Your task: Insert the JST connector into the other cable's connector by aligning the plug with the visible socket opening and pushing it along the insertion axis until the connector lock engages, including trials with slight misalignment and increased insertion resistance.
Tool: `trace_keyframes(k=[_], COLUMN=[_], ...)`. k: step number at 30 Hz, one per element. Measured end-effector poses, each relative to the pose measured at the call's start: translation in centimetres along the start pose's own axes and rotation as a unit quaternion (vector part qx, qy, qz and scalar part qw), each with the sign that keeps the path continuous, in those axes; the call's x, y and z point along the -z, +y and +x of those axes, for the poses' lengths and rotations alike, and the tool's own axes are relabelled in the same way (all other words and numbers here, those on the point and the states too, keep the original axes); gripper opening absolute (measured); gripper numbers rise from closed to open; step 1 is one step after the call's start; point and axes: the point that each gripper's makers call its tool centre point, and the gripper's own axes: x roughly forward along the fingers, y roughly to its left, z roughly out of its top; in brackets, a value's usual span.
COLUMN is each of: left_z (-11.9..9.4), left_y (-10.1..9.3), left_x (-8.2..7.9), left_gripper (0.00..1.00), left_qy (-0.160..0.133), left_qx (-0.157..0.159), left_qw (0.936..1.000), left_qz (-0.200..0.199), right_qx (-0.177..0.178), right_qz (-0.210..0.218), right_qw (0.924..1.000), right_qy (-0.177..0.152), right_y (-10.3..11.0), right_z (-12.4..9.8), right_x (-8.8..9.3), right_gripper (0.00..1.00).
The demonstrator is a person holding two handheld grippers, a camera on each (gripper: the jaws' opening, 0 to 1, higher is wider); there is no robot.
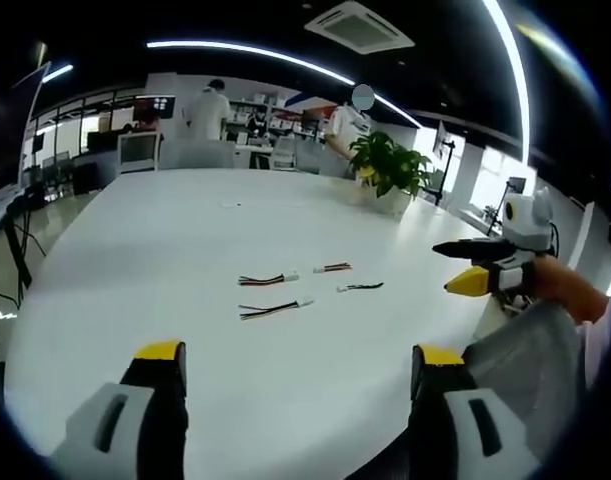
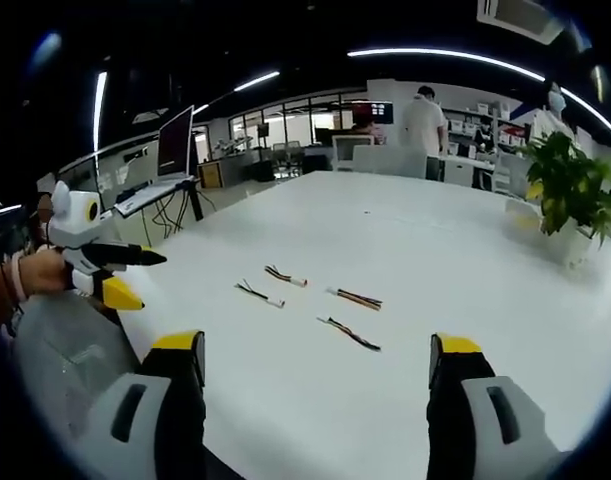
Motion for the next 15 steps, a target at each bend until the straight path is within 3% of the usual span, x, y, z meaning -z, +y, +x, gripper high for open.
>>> trace_keyframes(k=[5,9,15], left_z=[-0.03,-0.07,-0.17], left_y=[-0.04,-0.01,0.4], left_x=[-0.02,0.19,-0.02], left_gripper=[0.91,0.91,0.91], left_qy=[-0.002,-0.003,-0.01], left_qx=[0.002,0.011,0.004], left_qw=[1.0,0.9988,0.9991], left_qz=[-0.004,-0.047,-0.042], right_qx=[-0.007,-0.005,-0.009], right_qz=[-0.005,-0.001,0.001], right_qw=[1.0,1.0,1.0], right_qy=[0.002,0.001,0.003], right_y=[0.37,0.21,0.31], right_z=[0.09,0.08,0.14], right_x=[0.11,0.1,0.22], right_gripper=[0.9,0.9,0.89])
